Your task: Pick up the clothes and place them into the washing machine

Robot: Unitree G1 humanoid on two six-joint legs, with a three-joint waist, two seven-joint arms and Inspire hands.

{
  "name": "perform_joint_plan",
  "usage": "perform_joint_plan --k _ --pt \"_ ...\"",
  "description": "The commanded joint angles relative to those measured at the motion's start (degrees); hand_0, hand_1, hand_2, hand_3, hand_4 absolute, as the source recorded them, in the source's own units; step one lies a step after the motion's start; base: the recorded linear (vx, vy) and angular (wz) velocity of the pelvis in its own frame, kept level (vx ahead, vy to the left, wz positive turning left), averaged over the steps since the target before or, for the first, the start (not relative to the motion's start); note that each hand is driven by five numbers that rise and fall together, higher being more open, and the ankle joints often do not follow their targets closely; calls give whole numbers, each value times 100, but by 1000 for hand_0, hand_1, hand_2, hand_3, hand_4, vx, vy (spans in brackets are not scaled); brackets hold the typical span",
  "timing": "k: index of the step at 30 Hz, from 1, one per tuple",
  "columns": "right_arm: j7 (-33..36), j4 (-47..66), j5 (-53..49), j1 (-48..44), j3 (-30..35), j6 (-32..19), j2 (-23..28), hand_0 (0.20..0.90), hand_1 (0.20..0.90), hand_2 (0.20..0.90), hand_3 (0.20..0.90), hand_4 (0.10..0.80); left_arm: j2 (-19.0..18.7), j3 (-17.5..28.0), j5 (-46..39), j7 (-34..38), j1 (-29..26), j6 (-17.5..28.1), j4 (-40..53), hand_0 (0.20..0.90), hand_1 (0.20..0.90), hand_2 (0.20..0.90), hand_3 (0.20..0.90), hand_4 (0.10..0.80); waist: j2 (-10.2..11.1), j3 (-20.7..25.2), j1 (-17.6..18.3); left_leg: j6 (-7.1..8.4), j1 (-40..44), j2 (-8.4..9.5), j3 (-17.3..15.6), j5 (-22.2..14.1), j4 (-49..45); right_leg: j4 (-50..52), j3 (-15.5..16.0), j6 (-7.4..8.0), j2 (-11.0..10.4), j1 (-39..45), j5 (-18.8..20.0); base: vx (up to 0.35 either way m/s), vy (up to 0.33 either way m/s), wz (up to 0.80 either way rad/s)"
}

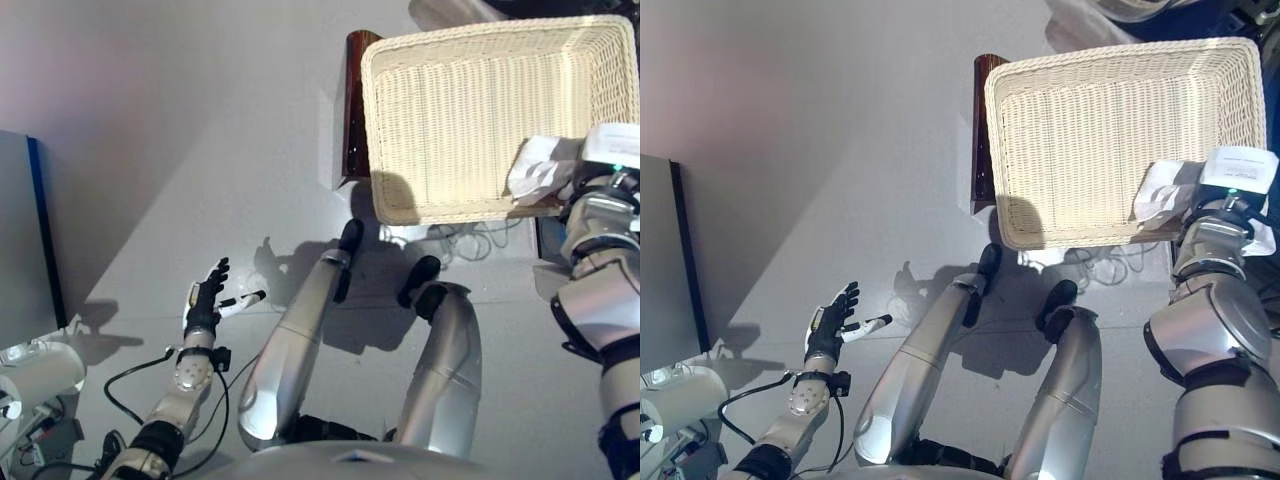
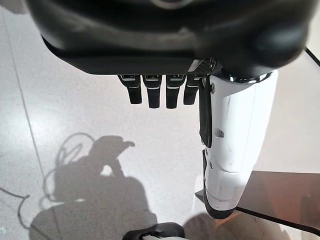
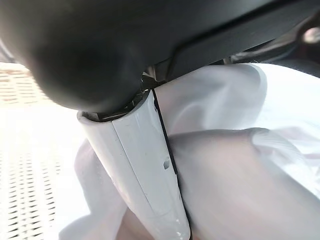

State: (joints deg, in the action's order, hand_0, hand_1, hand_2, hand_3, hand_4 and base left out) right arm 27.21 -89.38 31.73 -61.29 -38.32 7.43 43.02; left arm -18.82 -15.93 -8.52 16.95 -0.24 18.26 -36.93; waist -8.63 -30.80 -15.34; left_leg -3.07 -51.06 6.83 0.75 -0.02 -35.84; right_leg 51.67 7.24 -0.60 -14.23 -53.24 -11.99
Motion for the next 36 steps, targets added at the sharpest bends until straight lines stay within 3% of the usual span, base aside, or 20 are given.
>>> perform_joint_plan --k 1,10,12,18,23,30,36 --pt "192 -5 -274 -1 137 96 701 200 200 200 200 300 -268 218 119 66 420 133 52 900 900 900 900 800 -643 313 9 355 362 31 -20 -25 471 -645 147 53 108 645 87 57 12 0" --pt "229 337 -2909 268 1657 -884 318 200 200 200 200 300 -455 597 66 -44 625 83 -473 900 900 900 900 800 -373 525 202 406 1459 -49 45 91 1207 -1690 364 163 259 1962 318 75 -8 -10" --pt "126 295 -3620 543 2131 -1073 278 200 200 200 200 300 -476 675 130 -170 718 59 -465 900 900 900 900 800 -380 613 192 387 1613 -80 42 297 1424 -2009 490 136 290 2174 548 -6 8 1" --pt "-372 533 -5662 1517 3395 -1684 -30 200 200 200 200 300 -629 1032 281 -364 851 -33 -510 900 900 900 900 800 -300 884 226 392 2125 -114 41 300 1824 -2500 497 212 372 2641 646 67 10 -1" --pt "-782 1106 -6953 2302 3971 -2132 -738 200 200 200 200 300 -611 1226 266 -418 924 -34 -752 900 900 900 900 800 -210 1007 351 394 2386 -141 -11 304 1991 -2788 441 261 432 2914 712 61 17 -7" --pt "-931 2317 -8129 2977 4540 -2873 -1654 200 200 200 200 300 -374 1169 153 -350 1026 144 -872 900 900 900 900 800 -385 1045 529 358 2500 -119 -107 273 2036 -2901 320 315 414 2992 745 14 37 -14" --pt "-624 3340 -8540 3177 5151 -3536 -1983 200 200 200 200 300 -187 915 87 -274 1058 256 -924 900 900 900 900 800 -631 1095 613 336 2493 -83 -142 256 2060 -2885 256 350 382 2944 695 12 41 -11"
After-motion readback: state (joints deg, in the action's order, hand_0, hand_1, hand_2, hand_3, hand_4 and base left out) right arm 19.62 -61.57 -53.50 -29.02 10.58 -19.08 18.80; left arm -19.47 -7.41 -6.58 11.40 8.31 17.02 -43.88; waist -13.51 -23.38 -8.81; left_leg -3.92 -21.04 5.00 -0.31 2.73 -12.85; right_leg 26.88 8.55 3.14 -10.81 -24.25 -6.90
